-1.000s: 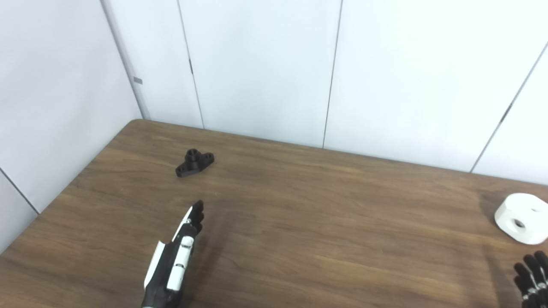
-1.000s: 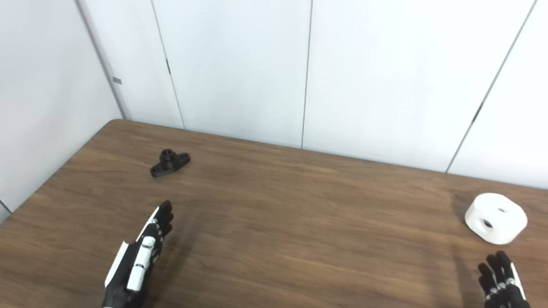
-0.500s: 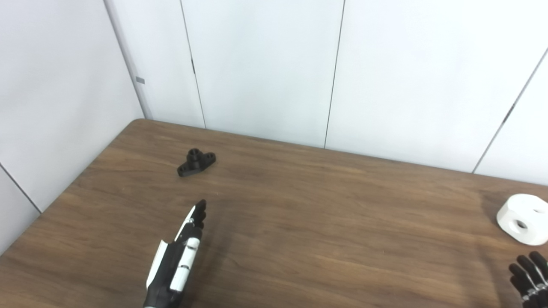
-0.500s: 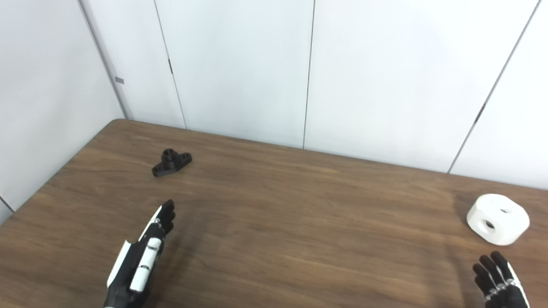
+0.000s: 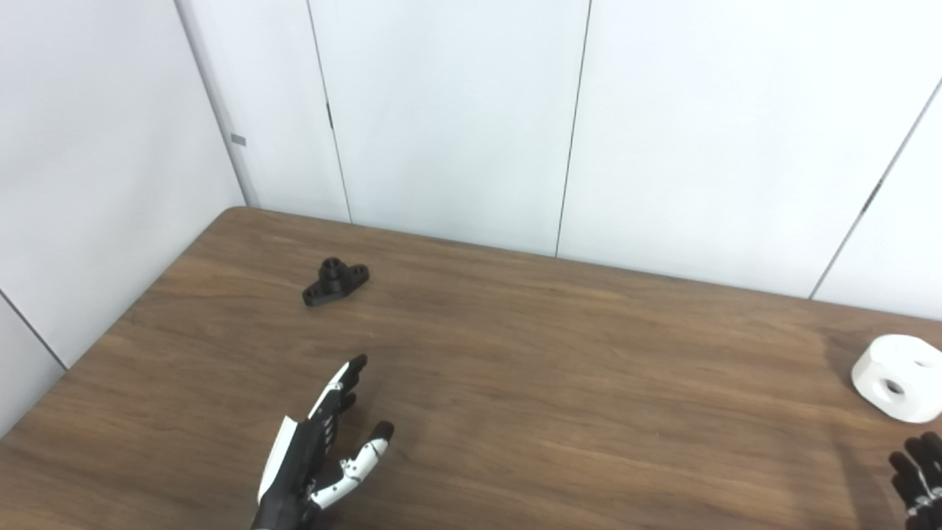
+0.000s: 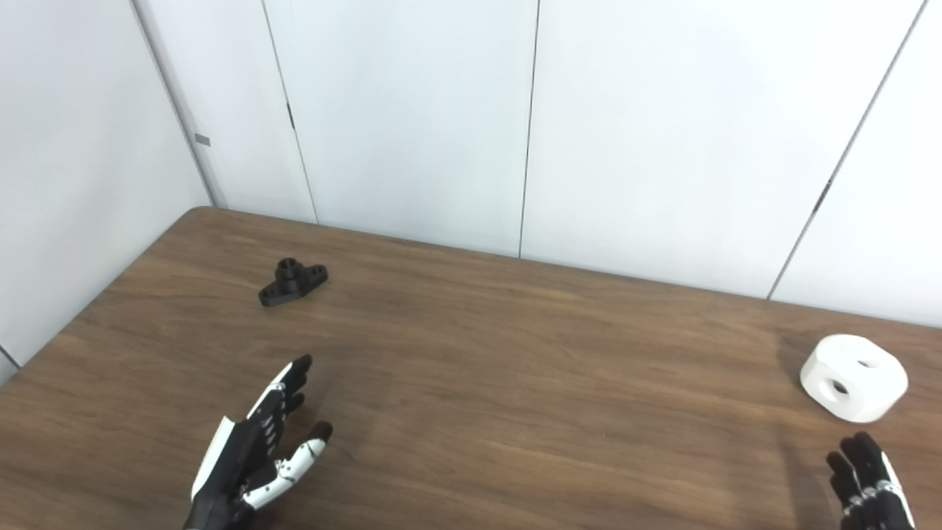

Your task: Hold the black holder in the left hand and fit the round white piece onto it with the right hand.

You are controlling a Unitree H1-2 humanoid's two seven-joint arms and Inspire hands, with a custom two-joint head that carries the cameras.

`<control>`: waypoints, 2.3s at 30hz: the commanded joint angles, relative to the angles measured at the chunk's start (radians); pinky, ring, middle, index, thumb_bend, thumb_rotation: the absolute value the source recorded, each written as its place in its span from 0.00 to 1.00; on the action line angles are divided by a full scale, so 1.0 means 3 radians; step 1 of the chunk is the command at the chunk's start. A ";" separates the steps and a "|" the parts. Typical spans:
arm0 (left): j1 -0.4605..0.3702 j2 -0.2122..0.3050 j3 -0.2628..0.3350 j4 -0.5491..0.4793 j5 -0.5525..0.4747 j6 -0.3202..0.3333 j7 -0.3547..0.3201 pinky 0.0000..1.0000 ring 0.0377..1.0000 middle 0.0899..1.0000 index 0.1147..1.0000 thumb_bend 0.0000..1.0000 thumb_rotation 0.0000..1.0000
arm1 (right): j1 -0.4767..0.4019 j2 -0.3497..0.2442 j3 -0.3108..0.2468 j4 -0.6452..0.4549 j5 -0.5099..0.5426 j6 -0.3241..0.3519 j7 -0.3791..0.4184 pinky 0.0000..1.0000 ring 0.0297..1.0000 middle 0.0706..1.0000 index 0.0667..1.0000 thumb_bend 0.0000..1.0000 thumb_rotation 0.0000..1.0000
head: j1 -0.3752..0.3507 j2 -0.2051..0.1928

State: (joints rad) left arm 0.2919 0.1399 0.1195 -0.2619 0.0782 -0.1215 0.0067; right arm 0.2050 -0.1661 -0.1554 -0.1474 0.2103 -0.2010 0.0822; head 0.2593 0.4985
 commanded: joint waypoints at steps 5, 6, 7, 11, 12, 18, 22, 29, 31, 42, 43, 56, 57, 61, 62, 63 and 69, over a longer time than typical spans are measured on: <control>-0.0294 0.0082 0.0057 -0.0335 0.0422 0.0298 0.0079 0.94 0.96 0.95 0.92 0.57 0.12 | 0.0141 0.0085 0.0021 0.0348 -0.0004 0.0010 0.0001 0.96 0.93 0.94 0.95 0.66 0.98 | -0.0020 -0.0019; -0.0329 0.0098 0.0066 -0.0364 0.0477 0.0355 0.0074 0.95 0.96 0.95 0.92 0.58 0.11 | 0.0142 0.0089 0.0022 0.0347 -0.0010 0.0008 -0.0004 0.95 0.92 0.94 0.94 0.66 0.98 | -0.0024 -0.0023; -0.0368 0.0115 0.0077 -0.0391 0.0547 0.0429 0.0071 0.96 0.97 0.96 0.93 0.59 0.10 | 0.0145 0.0093 0.0025 0.0342 -0.0020 0.0010 -0.0010 0.94 0.92 0.93 0.94 0.66 0.98 | -0.0026 -0.0028; -0.0521 0.0192 0.0149 -0.0429 0.0801 0.0746 0.0083 0.94 0.95 0.94 0.91 0.62 0.15 | 0.0155 0.0106 0.0030 0.0327 -0.0056 0.0029 -0.0031 0.93 0.91 0.92 0.92 0.69 0.97 | -0.0032 -0.0038; -0.0557 0.0207 0.0173 -0.0430 0.0827 0.0817 0.0082 0.94 0.94 0.94 0.90 0.63 0.15 | 0.0156 0.0110 0.0030 0.0325 -0.0045 0.0033 -0.0027 0.93 0.91 0.92 0.92 0.69 0.97 | -0.0031 -0.0036; -0.0760 0.0366 0.0277 -0.0366 0.1028 0.1170 0.0083 0.90 0.93 0.93 0.89 0.67 0.23 | 0.0163 0.0126 0.0030 0.0310 0.0006 0.0069 -0.0013 0.93 0.91 0.92 0.91 0.66 0.97 | -0.0022 -0.0051; -0.0865 0.0535 0.0294 -0.0219 0.1105 0.1164 0.0078 0.91 0.95 0.95 0.90 0.67 0.21 | 0.0165 0.0132 0.0041 0.0312 -0.0020 0.0086 -0.0018 0.97 0.92 0.92 0.91 0.68 0.99 | -0.0030 -0.0073; -0.1083 0.0799 0.0317 -0.0036 0.1150 0.1231 0.0066 0.96 0.98 0.97 0.92 0.66 0.26 | 0.0169 0.0145 0.0041 0.0277 0.0042 0.0167 0.0003 0.96 0.91 0.92 0.92 0.68 0.98 | -0.0017 -0.0074; -0.1180 0.0850 0.0337 0.0048 0.1119 0.1217 0.0067 0.97 0.98 0.97 0.92 0.66 0.25 | 0.0170 0.0142 0.0043 0.0280 0.0038 0.0166 0.0011 0.96 0.91 0.92 0.93 0.67 0.98 | -0.0017 -0.0074; -0.1558 0.1113 0.0196 0.0532 0.1424 0.1085 0.0240 0.94 0.99 0.95 0.89 0.74 0.30 | 0.0186 0.0152 0.0047 0.0248 -0.0061 0.0186 -0.0035 1.00 0.94 0.93 0.93 0.67 1.00 | -0.0025 -0.0048; -0.1592 0.1138 0.0171 0.0577 0.1477 0.1096 0.0255 0.93 0.99 0.95 0.89 0.75 0.30 | 0.0191 0.0156 0.0046 0.0235 -0.0063 0.0195 -0.0036 1.00 0.95 0.93 0.93 0.66 1.00 | -0.0020 -0.0034; -0.1918 0.1339 -0.0113 0.1115 0.1944 0.1265 0.0270 1.00 0.99 0.94 0.84 0.85 0.42 | 0.0190 0.0168 0.0043 0.0227 -0.0083 0.0174 -0.0038 1.00 0.95 0.94 0.93 0.65 1.00 | -0.0031 0.0016; -0.1943 0.1340 -0.0117 0.1164 0.1950 0.1278 0.0280 1.00 0.99 0.94 0.83 0.85 0.41 | 0.0188 0.0168 0.0041 0.0229 -0.0078 0.0171 -0.0036 1.00 0.95 0.94 0.94 0.65 1.00 | -0.0031 0.0016; -0.2019 0.1345 -0.0128 0.1317 0.1942 0.1330 0.0276 1.00 1.00 0.94 0.83 0.85 0.39 | 0.0183 0.0167 0.0035 0.0238 -0.0036 0.0154 -0.0013 0.99 0.94 0.93 0.94 0.63 1.00 | -0.0034 0.0055; -0.2039 0.1348 -0.0131 0.1354 0.1928 0.1349 0.0262 1.00 1.00 0.95 0.83 0.85 0.38 | 0.0183 0.0167 0.0034 0.0237 -0.0037 0.0156 -0.0014 0.99 0.94 0.93 0.93 0.63 1.00 | -0.0034 0.0055; -0.2057 0.1348 -0.0136 0.1383 0.1918 0.1375 0.0247 1.00 1.00 0.95 0.83 0.85 0.38 | 0.0183 0.0169 0.0033 0.0234 -0.0043 0.0161 -0.0018 1.00 0.94 0.93 0.93 0.63 1.00 | -0.0034 0.0055; -0.2139 0.1357 -0.0196 0.1574 0.1952 0.1486 0.0267 1.00 1.00 0.95 0.82 0.85 0.38 | 0.0208 0.0171 0.0054 0.0189 -0.0048 0.0194 -0.0007 1.00 0.95 0.94 0.94 0.63 1.00 | -0.0001 0.0062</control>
State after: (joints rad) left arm -0.3043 0.5092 0.0576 0.2200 0.6503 0.3173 0.0648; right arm 0.2067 -0.1578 -0.1615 -0.1590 0.1886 -0.1466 0.0779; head 0.2576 0.5169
